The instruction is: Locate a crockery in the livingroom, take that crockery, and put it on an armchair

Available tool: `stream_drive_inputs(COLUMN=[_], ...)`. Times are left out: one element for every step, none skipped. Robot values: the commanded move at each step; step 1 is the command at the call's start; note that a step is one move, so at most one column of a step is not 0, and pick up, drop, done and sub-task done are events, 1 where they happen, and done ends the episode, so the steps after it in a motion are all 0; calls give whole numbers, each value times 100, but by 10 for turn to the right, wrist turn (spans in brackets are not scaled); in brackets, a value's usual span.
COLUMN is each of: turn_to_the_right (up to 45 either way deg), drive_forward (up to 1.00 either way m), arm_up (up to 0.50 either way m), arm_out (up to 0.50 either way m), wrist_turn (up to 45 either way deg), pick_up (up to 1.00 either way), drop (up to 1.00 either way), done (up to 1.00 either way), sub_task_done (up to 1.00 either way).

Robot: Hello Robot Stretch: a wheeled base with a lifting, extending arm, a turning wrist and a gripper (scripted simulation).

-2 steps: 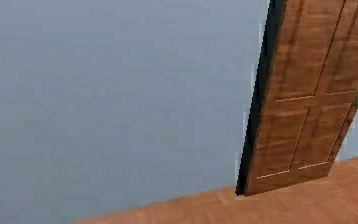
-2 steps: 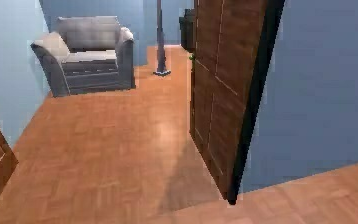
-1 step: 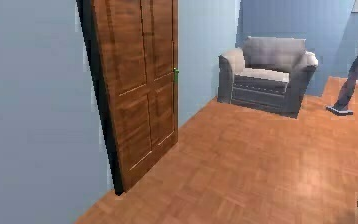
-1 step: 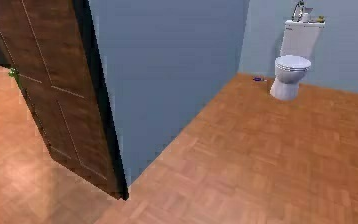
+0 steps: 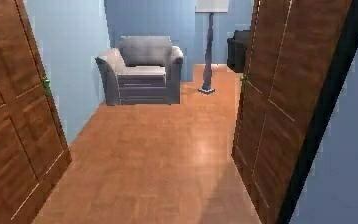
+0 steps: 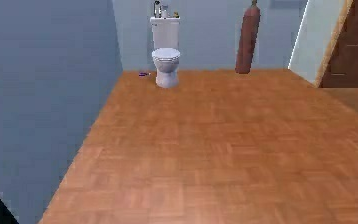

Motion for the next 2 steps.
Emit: stream_drive_inputs(turn_to_the_right=[0, 0], drive_forward=[100, 95], arm_up=[0, 0], arm_out=[0, 0], wrist_turn=[0, 0], pick_up=[0, 0], drop=[0, 0], done=[0, 0], sub_task_done=[0, 0])
